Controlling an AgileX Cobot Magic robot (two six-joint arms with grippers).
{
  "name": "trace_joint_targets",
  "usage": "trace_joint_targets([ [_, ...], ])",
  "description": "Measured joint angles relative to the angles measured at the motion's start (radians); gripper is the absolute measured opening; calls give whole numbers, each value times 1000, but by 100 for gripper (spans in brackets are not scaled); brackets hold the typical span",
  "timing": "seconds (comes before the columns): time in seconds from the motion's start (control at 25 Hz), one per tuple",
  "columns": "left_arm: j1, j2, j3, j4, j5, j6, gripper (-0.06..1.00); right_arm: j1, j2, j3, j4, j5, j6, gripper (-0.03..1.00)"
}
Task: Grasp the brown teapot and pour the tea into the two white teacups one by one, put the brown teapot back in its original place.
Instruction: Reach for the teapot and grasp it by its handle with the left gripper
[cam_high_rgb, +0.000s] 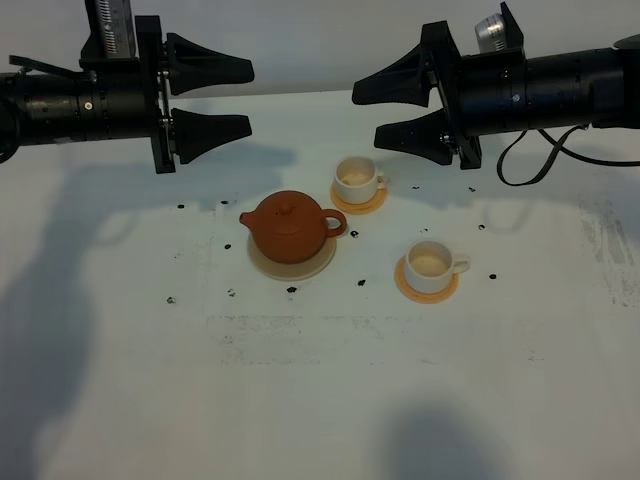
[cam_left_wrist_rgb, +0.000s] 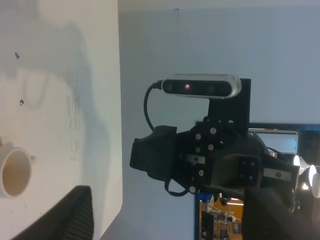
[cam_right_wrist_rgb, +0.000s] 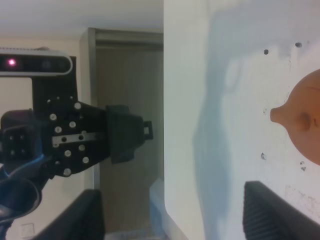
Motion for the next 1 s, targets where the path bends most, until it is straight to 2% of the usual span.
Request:
trace_joint_targets([
  [0.44, 0, 0, 0, 7, 0, 5, 62, 0, 0, 0, -32, -1, 0, 59],
  [0.6, 0, 0, 0, 26, -1, 45, 62, 0, 0, 0, -33, -8, -6, 59],
  [0.76, 0, 0, -3, 30, -1, 133, 62, 0, 0, -3, -33, -18, -52, 59],
  [0.88, 0, -4, -16, 31, -5, 220, 60, -4, 0, -7, -39, -28, -127, 59],
  [1.0, 0, -29, -35, 49, -22, 309, 57, -9, -14, -27, -92, -58, -187, 59],
])
